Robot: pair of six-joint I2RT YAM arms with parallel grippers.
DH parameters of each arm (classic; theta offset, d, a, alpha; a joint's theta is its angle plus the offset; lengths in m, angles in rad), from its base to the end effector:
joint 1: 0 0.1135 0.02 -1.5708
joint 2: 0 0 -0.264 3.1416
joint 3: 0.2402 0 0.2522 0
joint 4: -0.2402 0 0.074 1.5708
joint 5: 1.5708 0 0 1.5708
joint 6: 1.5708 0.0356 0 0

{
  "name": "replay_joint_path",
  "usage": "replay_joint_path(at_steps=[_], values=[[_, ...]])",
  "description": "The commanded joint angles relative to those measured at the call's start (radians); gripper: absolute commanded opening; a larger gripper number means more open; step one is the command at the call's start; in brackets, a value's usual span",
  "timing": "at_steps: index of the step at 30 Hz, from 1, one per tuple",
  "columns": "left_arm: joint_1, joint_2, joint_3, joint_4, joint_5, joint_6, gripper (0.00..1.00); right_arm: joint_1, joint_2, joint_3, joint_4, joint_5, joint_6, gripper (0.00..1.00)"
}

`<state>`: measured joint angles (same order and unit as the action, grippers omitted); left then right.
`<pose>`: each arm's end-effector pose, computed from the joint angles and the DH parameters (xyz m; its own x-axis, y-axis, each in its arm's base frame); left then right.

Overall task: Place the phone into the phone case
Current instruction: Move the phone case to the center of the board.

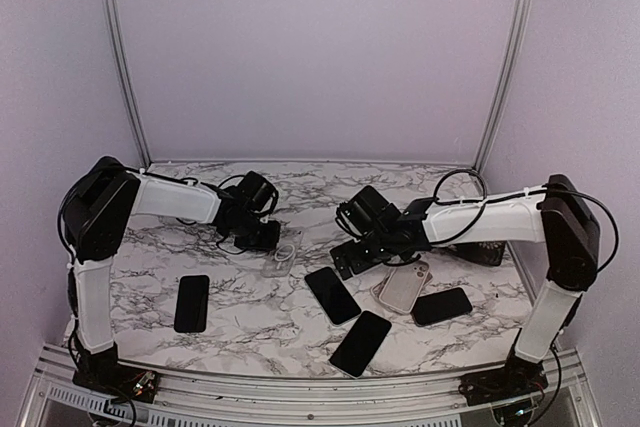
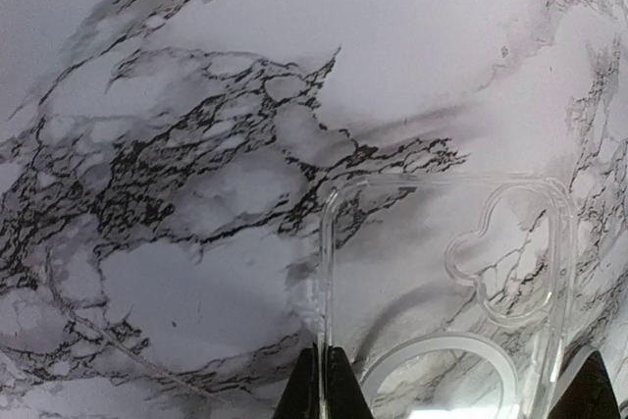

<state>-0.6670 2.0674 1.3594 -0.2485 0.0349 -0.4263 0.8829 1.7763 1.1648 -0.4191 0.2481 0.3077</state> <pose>0.3403 -0.2695 0.1423 -0.8468 0.1408 -0.5130 0.3118 0.9126 -0.2643 0.2383 0.2762 0.1874 -0.7215 -0.4155 -0.5539 -0.4724 0.8802 -0.0449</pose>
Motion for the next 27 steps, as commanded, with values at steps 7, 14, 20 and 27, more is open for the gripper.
replay_joint_path(at_steps=[7, 14, 20, 27], values=[[-0.12, -0.419, -0.416, -0.066, -0.294, -0.302, 0.0, 0.103, -0.089, -0.003, 0.049, 0.094, 0.01, 0.99], [-0.25, -0.491, -0.537, -0.156, -0.329, -0.492, 0.0, 0.169, -0.12, -0.037, 0.057, 0.074, 0.014, 0.99], [-0.341, -0.425, -0.504, -0.164, -0.326, -0.518, 0.02, 0.175, -0.19, -0.091, 0.082, 0.019, 0.002, 0.99], [-0.377, -0.507, -0.49, -0.177, -0.342, -0.54, 0.33, 0.164, -0.35, -0.201, 0.293, -0.062, -0.042, 0.99]])
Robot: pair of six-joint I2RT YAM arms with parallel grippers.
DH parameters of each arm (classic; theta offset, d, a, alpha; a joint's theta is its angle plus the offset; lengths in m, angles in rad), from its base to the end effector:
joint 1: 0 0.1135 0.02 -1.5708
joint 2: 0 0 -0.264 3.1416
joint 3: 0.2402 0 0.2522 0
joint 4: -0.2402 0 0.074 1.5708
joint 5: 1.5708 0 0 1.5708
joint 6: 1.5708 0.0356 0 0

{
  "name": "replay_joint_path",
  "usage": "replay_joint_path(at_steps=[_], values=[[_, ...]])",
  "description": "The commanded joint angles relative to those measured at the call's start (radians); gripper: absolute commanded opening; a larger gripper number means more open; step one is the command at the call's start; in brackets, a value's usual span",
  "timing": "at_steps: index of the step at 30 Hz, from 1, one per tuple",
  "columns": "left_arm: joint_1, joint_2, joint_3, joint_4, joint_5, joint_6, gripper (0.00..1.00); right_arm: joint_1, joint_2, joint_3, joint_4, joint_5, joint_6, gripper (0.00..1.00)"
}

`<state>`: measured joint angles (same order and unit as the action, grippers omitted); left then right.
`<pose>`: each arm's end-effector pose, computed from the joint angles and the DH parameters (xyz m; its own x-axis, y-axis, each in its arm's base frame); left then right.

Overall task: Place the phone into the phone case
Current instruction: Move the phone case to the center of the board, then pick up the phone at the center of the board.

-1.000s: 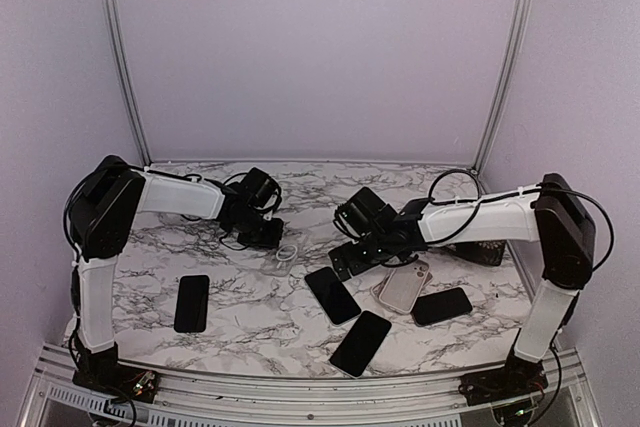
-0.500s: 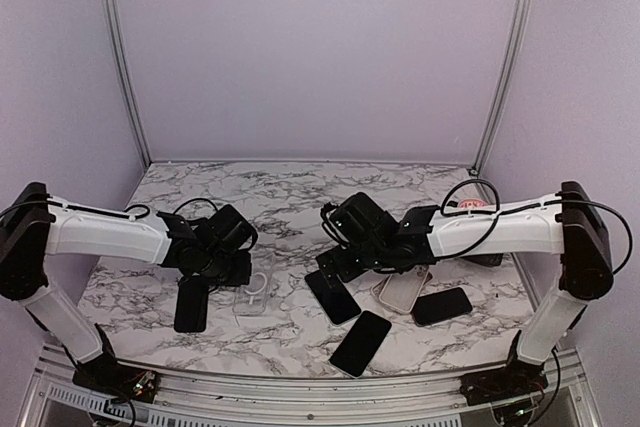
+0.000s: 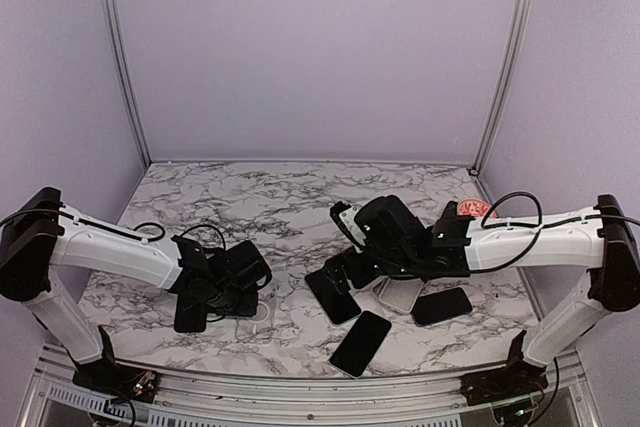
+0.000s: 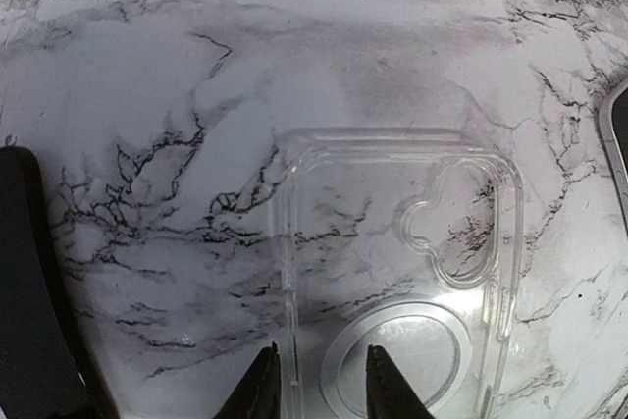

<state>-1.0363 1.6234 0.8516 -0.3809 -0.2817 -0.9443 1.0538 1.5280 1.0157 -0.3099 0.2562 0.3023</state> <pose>0.1589 -0.2490 0.1504 -0.8960 -0.0140 -0.4439 0.0738 0.9809 -0.1800 0.1687 0.2784 0.2300 -0.5707 -0.4210 -0.7050 -0.6136 0.7892 0.0254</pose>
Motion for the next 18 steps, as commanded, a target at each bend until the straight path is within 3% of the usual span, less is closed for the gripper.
replay_joint_path(at_steps=[1, 5, 7, 10, 12, 18], values=[[-0.008, -0.092, 0.018, -0.048, -0.033, -0.017, 0.35, -0.014, -0.122, -0.074, 0.235, -0.116, -0.045, 0.99], [-0.008, -0.204, 0.004, -0.107, -0.079, -0.002, 0.43, -0.05, -0.169, -0.125, 0.385, -0.223, -0.051, 0.98], [-0.007, -0.226, -0.033, -0.13, -0.07, -0.016, 0.37, -0.064, -0.163, -0.12, 0.406, -0.241, -0.066, 0.95], [-0.008, -0.215, -0.109, -0.138, -0.031, -0.068, 0.25, -0.074, -0.117, -0.077, 0.383, -0.232, -0.081, 0.78], [-0.01, -0.201, -0.148, -0.135, -0.023, -0.103, 0.23, -0.075, -0.069, -0.034, 0.34, -0.231, -0.078, 0.68], [-0.042, -0.157, -0.144, -0.092, -0.056, -0.038, 0.23, -0.074, 0.035, -0.003, 0.254, -0.204, -0.024, 0.63]])
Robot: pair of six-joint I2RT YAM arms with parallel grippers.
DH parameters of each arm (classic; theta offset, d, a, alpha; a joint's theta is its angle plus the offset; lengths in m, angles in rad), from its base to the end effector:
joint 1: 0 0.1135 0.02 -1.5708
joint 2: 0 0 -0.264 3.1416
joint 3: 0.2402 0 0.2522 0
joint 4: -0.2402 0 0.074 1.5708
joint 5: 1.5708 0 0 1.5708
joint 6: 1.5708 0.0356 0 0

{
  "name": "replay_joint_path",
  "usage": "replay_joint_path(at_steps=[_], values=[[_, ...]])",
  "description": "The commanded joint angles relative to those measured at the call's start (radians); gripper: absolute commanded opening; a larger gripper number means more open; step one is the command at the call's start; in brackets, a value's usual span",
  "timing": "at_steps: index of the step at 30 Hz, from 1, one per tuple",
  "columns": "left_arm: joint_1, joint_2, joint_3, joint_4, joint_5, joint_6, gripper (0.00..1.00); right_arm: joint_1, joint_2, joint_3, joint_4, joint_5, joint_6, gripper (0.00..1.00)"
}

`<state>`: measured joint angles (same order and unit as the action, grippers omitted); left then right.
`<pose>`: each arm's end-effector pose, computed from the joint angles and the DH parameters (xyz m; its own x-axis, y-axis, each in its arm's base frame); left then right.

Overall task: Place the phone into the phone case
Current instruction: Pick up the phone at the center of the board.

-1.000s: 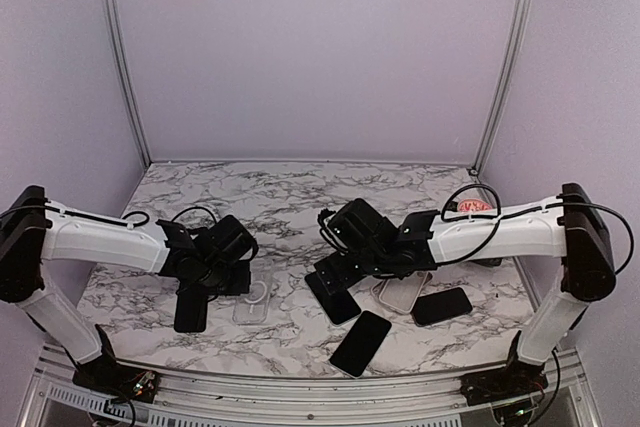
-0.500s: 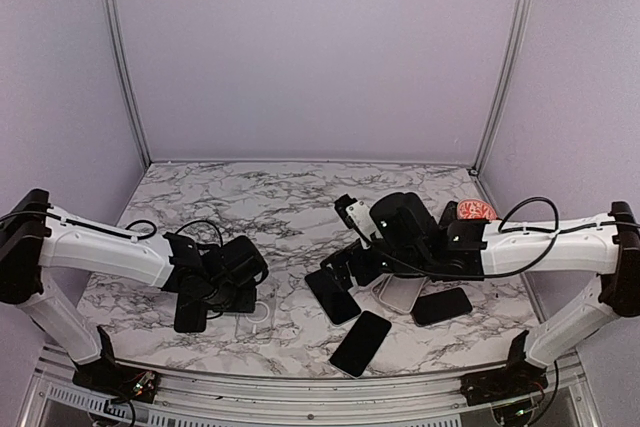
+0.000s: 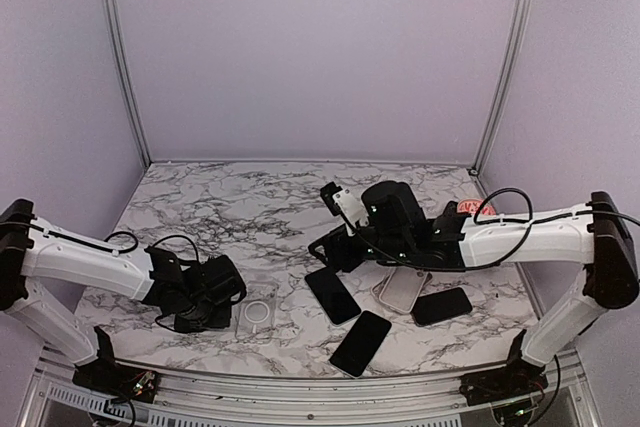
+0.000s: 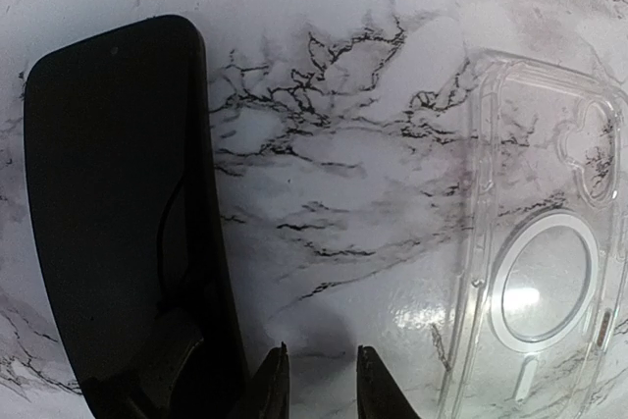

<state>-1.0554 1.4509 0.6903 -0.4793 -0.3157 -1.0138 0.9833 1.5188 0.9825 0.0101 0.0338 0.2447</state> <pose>0.1290 -0.2054 0.1482 -0.9063 -0.0372 -0.4210 0.0153 0.9926 -0.1206 0.1907 0.2842 0.2485 -0.4677 -0.2655 -0.8431 -0.7239 0.6623 0.1930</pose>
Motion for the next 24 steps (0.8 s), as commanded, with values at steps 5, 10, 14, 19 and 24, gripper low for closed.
replay_joint_path(at_steps=[5, 10, 14, 19, 24], values=[[-0.068, 0.11, 0.044, 0.096, 0.065, 0.216, 0.22, -0.017, 0.147, 0.158, -0.273, 0.07, 0.047, 0.72], [-0.1, 0.159, 0.009, 0.144, 0.132, 0.384, 0.21, -0.019, 0.19, 0.215, -0.408, 0.14, 0.08, 0.76], [-0.102, 0.121, -0.021, 0.222, 0.227, 0.464, 0.21, -0.021, 0.24, 0.277, -0.524, 0.141, 0.106, 0.79], [-0.102, 0.096, 0.006, 0.311, 0.361, 0.532, 0.22, -0.023, 0.325, 0.359, -0.617, 0.072, 0.108, 0.95], [-0.103, 0.116, 0.007, 0.343, 0.322, 0.515, 0.21, -0.011, 0.398, 0.408, -0.653, 0.034, 0.092, 0.99]])
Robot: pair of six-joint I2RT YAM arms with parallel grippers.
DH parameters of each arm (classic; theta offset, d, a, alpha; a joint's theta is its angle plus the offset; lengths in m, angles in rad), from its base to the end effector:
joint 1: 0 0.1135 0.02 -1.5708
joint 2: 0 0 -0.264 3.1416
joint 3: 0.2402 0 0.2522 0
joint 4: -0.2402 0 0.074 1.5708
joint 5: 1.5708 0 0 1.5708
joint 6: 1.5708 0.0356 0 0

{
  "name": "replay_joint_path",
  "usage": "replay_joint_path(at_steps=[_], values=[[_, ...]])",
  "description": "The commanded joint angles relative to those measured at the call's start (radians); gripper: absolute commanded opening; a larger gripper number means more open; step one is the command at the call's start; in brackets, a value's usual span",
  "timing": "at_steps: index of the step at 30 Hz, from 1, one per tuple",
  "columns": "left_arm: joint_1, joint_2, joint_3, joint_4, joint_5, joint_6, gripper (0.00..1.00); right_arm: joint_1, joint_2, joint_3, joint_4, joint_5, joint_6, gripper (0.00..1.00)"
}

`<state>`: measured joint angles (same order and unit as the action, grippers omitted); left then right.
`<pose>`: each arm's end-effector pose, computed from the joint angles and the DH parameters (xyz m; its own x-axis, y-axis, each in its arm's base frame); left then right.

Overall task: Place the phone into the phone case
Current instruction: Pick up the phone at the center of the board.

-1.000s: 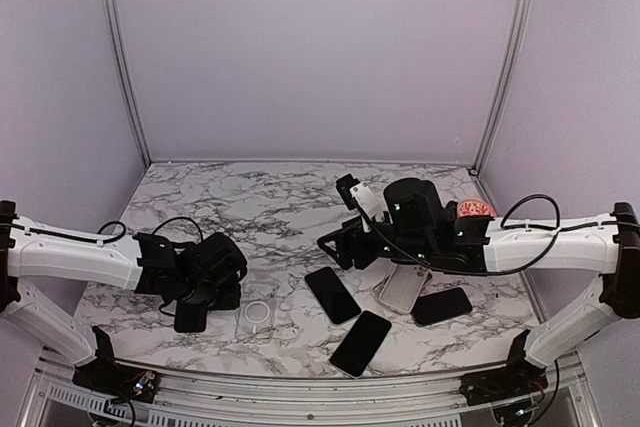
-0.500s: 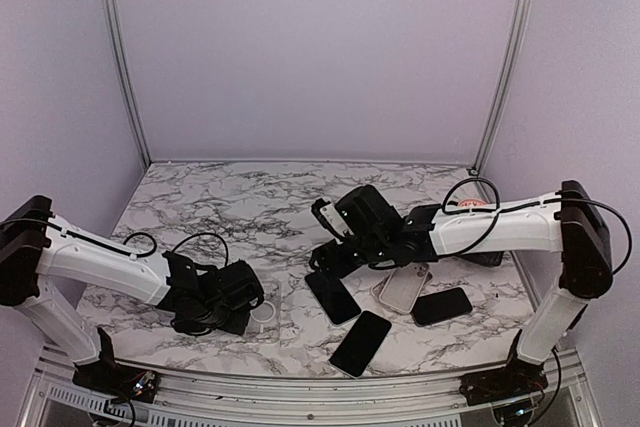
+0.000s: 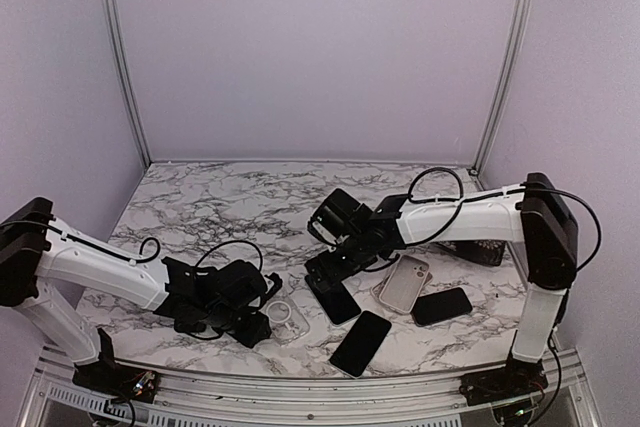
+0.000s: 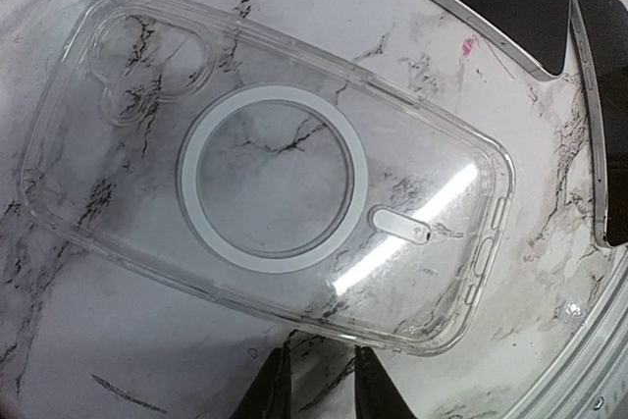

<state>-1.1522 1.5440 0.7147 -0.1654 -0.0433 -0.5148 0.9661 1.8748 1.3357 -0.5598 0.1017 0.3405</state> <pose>0.1162 -0.2573 0.1454 -0.7414 0.4563 -0.4920 0.6183 0.7494 -0.2366 0.2246 0.3186 0.1937 -0.7419 -0.4891 -0.4587 -0.5776 0.8136 0.0666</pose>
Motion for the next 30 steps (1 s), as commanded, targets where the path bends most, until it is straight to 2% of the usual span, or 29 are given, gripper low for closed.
replay_joint_path(at_steps=[1, 7, 10, 13, 20, 26, 30], values=[[-0.006, 0.01, -0.029, 0.033, 0.025, -0.009, 0.21, 0.006, 0.056, 0.061, -0.094, -0.04, -0.012, 0.99], [-0.001, -0.185, -0.119, 0.059, -0.092, -0.15, 0.25, 0.01, 0.156, 0.129, -0.194, -0.051, -0.066, 0.99], [0.015, -0.255, -0.113, 0.013, -0.183, -0.147, 0.3, 0.015, 0.2, 0.184, -0.239, -0.053, -0.057, 0.99], [0.043, -0.287, -0.085, -0.035, -0.236, -0.11, 0.39, 0.028, 0.233, 0.235, -0.292, -0.063, -0.043, 0.99], [0.155, -0.319, -0.071, -0.063, -0.153, -0.03, 0.45, 0.029, 0.295, 0.296, -0.428, -0.129, -0.013, 0.98], [0.224, -0.286, -0.104, -0.071, -0.122, -0.009, 0.45, 0.044, 0.357, 0.397, -0.539, -0.108, 0.001, 0.91], [0.226, -0.239, -0.104, -0.069, -0.126, 0.005, 0.45, 0.045, 0.384, 0.423, -0.546, -0.071, 0.004, 0.81]])
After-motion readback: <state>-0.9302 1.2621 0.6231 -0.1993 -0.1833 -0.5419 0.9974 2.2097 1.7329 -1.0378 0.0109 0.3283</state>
